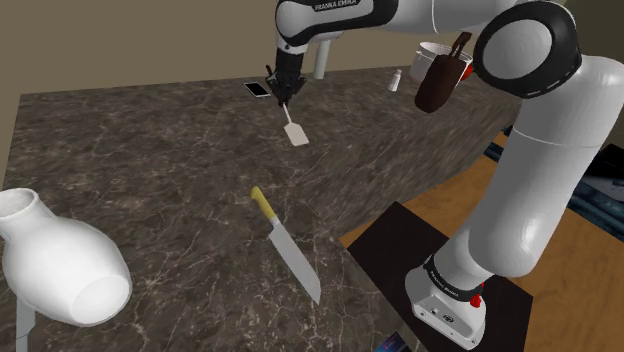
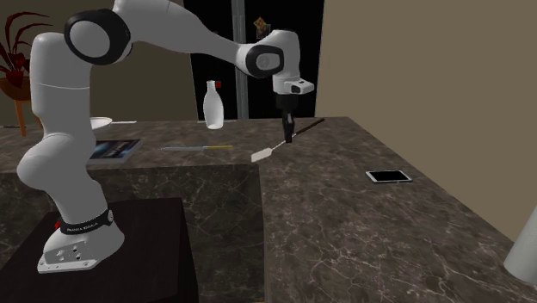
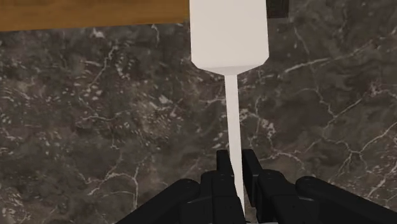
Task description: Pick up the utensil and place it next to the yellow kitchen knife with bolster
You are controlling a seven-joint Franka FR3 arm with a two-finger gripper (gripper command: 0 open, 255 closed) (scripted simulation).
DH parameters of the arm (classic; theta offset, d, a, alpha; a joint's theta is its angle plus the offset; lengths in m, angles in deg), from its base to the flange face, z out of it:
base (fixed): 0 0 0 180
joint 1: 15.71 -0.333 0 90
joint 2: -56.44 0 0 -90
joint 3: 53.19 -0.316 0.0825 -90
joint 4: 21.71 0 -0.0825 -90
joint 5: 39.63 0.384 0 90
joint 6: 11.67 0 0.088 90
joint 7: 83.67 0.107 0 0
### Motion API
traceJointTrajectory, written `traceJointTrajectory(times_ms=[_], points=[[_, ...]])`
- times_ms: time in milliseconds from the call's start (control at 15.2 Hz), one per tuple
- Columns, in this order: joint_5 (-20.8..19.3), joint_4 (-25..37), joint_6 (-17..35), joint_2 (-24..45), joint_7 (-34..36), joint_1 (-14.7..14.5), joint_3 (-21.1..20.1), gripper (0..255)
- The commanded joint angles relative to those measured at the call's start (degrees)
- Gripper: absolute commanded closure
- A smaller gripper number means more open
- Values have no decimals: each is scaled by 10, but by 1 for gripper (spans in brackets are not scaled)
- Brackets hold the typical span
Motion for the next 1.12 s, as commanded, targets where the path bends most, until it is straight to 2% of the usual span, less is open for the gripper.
traceJointTrajectory(times_ms=[0,528,1056], points=[[-3,-17,6,-11,23,-14,-7,255],[-16,-78,20,-55,124,-74,-43,255],[-29,-94,19,-66,230,-134,-84,255]])
